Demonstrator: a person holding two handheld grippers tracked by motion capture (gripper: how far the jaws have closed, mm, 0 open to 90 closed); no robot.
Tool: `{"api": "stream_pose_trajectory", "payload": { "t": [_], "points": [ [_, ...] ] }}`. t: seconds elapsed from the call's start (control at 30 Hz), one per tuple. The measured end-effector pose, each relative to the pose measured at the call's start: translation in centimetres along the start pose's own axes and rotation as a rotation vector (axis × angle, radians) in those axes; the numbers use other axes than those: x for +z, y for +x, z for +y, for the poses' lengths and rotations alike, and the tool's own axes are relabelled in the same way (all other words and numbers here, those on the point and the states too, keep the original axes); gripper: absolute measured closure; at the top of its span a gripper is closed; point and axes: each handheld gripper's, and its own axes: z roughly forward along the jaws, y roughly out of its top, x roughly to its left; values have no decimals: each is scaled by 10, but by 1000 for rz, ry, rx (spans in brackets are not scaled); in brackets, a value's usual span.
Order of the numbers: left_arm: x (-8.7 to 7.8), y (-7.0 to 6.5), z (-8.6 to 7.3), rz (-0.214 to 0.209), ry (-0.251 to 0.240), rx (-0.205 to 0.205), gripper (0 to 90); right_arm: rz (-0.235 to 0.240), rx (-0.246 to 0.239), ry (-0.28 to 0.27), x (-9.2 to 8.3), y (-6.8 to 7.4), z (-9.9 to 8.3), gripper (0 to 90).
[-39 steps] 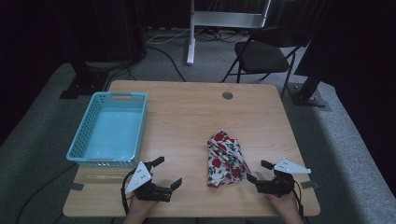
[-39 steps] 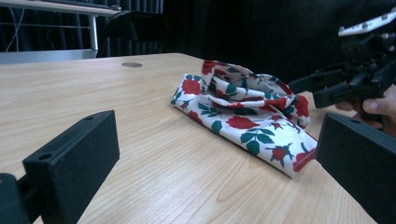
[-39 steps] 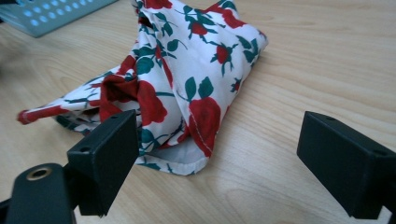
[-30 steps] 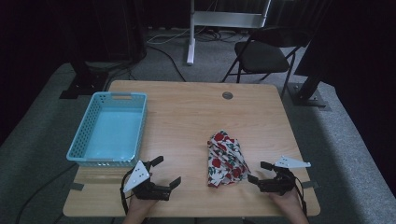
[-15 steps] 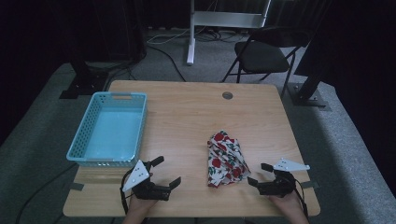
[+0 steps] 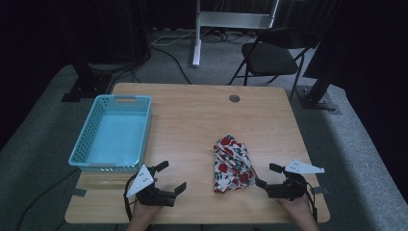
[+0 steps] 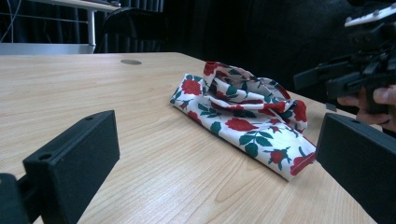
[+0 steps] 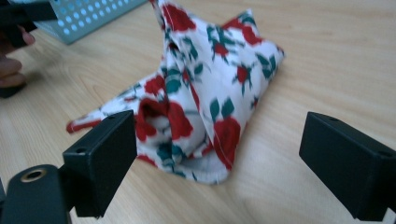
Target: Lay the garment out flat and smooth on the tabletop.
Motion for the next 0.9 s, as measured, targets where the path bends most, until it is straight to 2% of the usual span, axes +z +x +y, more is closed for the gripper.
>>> {"api": "stream_pose_trajectory", "payload": {
  "t": [0.23, 0.47, 0.67, 0.9],
  "points": [
    [0, 1, 0, -1, 0, -7, 4, -2, -40, -14, 7, 6, 21, 107],
    [0, 1, 0, 0, 0, -10, 4, 22, -95, -17, 26, 17, 45, 108],
    [0, 1, 0, -2, -2, -13, 5, 49, -141, 8, 51, 28, 60, 108],
    [-1, 1, 0, 4, -6, -11, 4, 58, -173, 61, 77, 34, 66, 108]
  ]
}}
